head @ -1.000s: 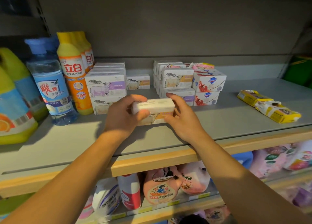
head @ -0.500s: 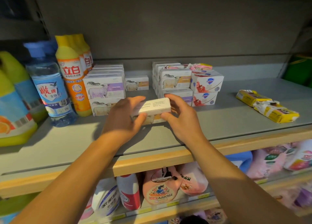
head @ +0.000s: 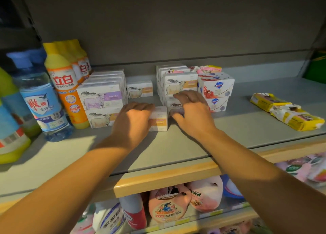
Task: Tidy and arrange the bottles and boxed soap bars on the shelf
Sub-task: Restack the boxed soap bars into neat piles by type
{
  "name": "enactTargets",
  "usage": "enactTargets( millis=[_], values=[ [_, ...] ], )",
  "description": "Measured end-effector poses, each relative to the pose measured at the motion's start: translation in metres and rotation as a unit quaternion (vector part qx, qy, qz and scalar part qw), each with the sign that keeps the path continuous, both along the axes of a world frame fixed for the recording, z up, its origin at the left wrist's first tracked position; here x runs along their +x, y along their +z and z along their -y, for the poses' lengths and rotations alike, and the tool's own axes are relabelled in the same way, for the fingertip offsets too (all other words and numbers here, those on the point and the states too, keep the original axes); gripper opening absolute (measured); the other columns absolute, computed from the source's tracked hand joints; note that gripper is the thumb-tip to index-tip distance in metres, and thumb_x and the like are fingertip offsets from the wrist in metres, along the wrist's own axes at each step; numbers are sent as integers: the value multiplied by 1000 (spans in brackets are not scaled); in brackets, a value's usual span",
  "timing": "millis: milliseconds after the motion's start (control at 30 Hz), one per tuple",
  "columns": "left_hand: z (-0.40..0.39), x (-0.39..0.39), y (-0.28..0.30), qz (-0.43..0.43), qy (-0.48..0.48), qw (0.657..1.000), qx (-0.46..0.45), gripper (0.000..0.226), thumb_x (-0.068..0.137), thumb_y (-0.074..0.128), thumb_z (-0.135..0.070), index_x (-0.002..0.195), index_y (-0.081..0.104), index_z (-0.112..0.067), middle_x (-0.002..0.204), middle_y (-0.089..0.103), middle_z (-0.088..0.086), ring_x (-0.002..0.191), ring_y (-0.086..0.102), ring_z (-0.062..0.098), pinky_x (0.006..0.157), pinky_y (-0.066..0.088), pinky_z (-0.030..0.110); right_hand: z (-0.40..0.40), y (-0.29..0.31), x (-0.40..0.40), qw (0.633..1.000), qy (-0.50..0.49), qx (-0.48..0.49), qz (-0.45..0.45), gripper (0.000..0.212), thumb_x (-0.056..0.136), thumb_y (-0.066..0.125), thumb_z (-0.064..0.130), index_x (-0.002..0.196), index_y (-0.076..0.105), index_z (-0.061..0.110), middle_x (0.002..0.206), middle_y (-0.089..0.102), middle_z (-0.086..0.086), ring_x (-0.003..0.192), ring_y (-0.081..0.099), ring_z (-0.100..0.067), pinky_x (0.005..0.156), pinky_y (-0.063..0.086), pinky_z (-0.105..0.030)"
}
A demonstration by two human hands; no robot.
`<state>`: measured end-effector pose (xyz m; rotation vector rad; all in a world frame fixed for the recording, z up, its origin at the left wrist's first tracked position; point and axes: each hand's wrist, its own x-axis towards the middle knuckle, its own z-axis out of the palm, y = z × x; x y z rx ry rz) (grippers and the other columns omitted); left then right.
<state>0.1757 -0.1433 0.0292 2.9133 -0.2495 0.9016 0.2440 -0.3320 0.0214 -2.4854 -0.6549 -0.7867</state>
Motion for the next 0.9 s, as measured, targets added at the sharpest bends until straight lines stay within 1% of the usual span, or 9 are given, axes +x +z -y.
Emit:
enactTargets(
  millis=[67,167,300,400,467,567,700,833,900],
  values=[
    [3,9,-5,8,16,1000,17,43,87,66,-14,129,61,-12,120,68,10,115,58,36,101,45,42,2,3,14,999,10,-42,-3,56,87,67,34,138,52,17,138,51,-7,129,41,-29,109,35,-39],
    [3,30,-15,21,45,999,22,47,91,60,-15,137,55,-15,128,62,7,124,51,32,107,38,41,5,-5,25,996,12,-91,-11,57,87,66,34,140,51,18,138,51,-6,127,41,-30,107,31,-37],
    [0,61,-21,20,87,996,1,46,93,54,-19,139,52,-15,135,57,7,127,45,34,110,29,42,5,-14,28,998,22,-60,4,56,85,67,32,138,54,17,136,53,-6,125,42,-32,107,31,-38],
    [-2,83,-19,5,100,995,16,48,93,55,-27,139,50,-14,137,56,9,126,44,35,112,27,41,5,-14,30,999,21,-48,7,55,84,66,32,136,56,16,134,54,-6,123,44,-33,106,32,-38],
    [-8,97,-17,-9,108,994,17,50,94,57,-27,142,47,-15,140,54,9,128,43,35,113,28,41,6,-15,31,999,23,-41,8,54,84,67,33,135,56,17,134,55,-6,122,44,-32,106,33,-38],
    [-16,117,-18,-7,119,993,24,50,95,59,-26,143,47,-16,139,54,10,129,43,35,114,26,41,6,-17,32,999,28,-35,8,54,84,66,32,135,56,17,134,54,-5,123,44,-31,106,32,-38],
    [-25,147,-15,-14,164,986,36,46,92,56,-18,138,51,-17,136,54,9,130,43,31,117,17,38,7,-18,34,999,33,-31,6,53,85,65,33,136,55,18,136,52,-4,125,41,-29,108,32,-38],
    [-29,174,-16,-10,191,981,22,43,89,55,-14,132,54,-15,132,56,11,126,45,31,112,22,37,8,-18,36,999,36,-18,10,52,84,67,32,133,57,18,134,54,-4,124,42,-29,107,32,-37],
    [-32,182,-17,-3,186,983,10,43,90,54,-13,133,55,-14,137,54,15,130,43,32,113,21,37,7,-18,37,999,36,-16,10,52,83,67,32,133,58,18,134,54,-4,124,42,-29,107,31,-36]
  ],
)
